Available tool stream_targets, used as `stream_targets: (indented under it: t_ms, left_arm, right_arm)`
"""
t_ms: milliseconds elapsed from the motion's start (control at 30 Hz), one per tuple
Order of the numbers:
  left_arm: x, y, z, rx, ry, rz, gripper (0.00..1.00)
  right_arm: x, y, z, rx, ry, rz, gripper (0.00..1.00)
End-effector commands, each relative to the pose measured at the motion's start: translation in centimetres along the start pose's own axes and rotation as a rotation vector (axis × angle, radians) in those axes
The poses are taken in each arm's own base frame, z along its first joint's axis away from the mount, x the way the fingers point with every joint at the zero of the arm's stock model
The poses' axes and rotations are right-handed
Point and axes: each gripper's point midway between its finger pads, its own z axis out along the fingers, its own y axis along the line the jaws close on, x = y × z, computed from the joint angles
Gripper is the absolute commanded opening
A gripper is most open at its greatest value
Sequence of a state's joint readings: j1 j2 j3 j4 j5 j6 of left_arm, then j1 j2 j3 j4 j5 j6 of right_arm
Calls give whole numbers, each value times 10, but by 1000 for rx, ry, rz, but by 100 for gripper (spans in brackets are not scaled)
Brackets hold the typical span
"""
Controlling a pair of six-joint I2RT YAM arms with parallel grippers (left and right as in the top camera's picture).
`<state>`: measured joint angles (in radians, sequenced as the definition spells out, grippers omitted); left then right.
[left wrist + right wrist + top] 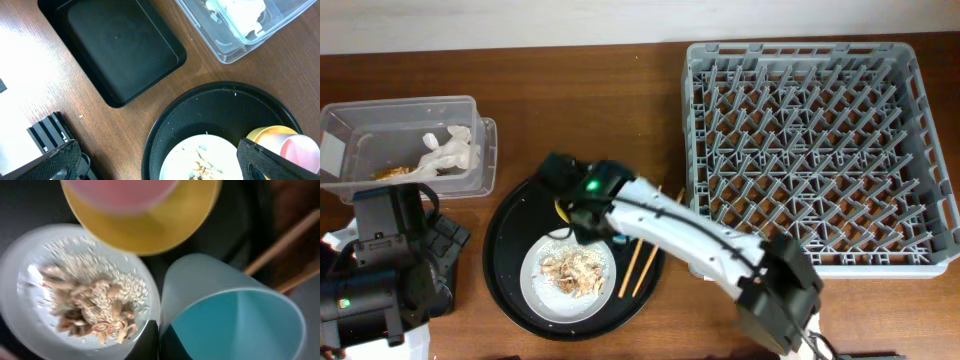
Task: Sort waste into correct bins and load items into the dishwasher rack
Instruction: 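Grasp the blue cup with the right gripper and place it in the rack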
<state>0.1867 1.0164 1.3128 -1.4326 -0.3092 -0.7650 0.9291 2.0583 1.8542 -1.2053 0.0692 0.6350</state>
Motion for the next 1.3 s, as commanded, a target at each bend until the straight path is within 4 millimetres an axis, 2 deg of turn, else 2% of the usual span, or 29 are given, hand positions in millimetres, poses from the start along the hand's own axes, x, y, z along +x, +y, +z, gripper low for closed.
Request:
stream_targets:
  t_ms: [0, 67, 133, 200, 233, 267, 300, 333, 367, 433, 533, 567, 633, 667, 733, 767, 800, 900, 933, 1000, 1033, 1067, 1100, 1133, 1167, 1200, 1233, 1267]
  left_arm:
    - [-1, 1, -2, 2, -5, -14, 99]
    - [-1, 1, -2, 2, -5, -14, 99]
    - [-1, 1, -2, 2, -5, -14, 99]
    - [-1, 1, -2, 2, -5, -14, 99]
    - [-1, 1, -2, 2, -5, -14, 99]
    - [-1, 1, -2, 2, -5, -14, 99]
    - [-1, 1, -2, 2, -5, -14, 99]
    - [-1, 1, -2, 2, -5, -14, 99]
    - [-1, 1, -2, 2, -5, -14, 99]
    - [-1, 1, -2, 2, -5, -14, 99]
    - [-1, 1, -2, 2, -5, -14, 99]
    - [-1, 1, -2, 2, -5, -14, 99]
    - [-1, 1, -2, 2, -5, -14, 99]
    - [-1, 1, -2, 2, -5, -14, 99]
    - [-1, 1, -2, 2, -5, -14, 99]
    - [-1, 1, -2, 2, -5, -14, 99]
    - [-1, 1, -2, 2, -5, -14, 99]
    - [-1, 1, -2, 2, -5, -14, 99]
    - [-1, 1, -2, 2, -5, -14, 99]
    - [-1, 1, -2, 2, -5, -14, 99]
    - [-1, 1, -2, 2, -5, -14, 99]
    - [-1, 1, -2, 2, -5, -14, 99]
    - [-1, 1, -2, 2, -5, -14, 99]
    - [-1, 1, -2, 2, -5, -14, 99]
    - [-1, 1, -2, 2, -5, -14, 99]
    - [-1, 1, -2, 2, -5, -14, 99]
    - [-1, 1, -2, 2, -5, -14, 99]
    - [-1, 1, -2, 2, -5, -14, 99]
  right_arm:
    - [-30, -22, -69, -42, -86, 68, 4]
    - [-50, -43, -107, -68, -136, 85, 4]
    - [-73, -65, -145, -183, -187, 63, 4]
    - [-97, -108, -173, -328, -227, 95, 4]
    - [-103, -142, -177, -388, -225, 134, 4]
    - [-107, -179, -178, -463, -221, 168, 4]
    - [-108, -202, -176, -515, -227, 177, 4]
    - [-105, -235, -171, -594, -236, 206, 4]
    - [-103, -253, -168, -682, -254, 209, 4]
    - [-101, -286, -153, -863, -277, 330, 4]
    - [-99, -328, -129, -1235, -450, 408, 4]
    - [-92, -333, -119, -1307, -474, 425, 4]
    - [-80, -334, -97, -1317, -440, 484, 4]
    - [-72, -332, -80, -1289, -399, 518, 4]
    - [-51, -335, -34, -1144, -233, 684, 4]
    - [-43, -340, -23, -1092, -201, 717, 4]
    - [-37, -347, -17, -1048, -184, 741, 4]
    - [-35, -366, -18, -1003, -218, 756, 5]
    - [-32, -376, -18, -968, -232, 767, 13]
    - [-27, -395, -20, -893, -245, 793, 16]
    - [-20, -413, -24, -785, -231, 818, 20]
    - [-15, -425, -37, -695, -211, 831, 21]
    - [-15, -433, -56, -626, -215, 828, 22]
    - [-16, -439, -86, -539, -238, 809, 24]
    - [-16, -436, -119, -472, -254, 782, 28]
    - [-17, -427, -140, -442, -265, 755, 30]
    - [-21, -410, -163, -430, -285, 709, 31]
    - [-24, -379, -180, -439, -292, 641, 34]
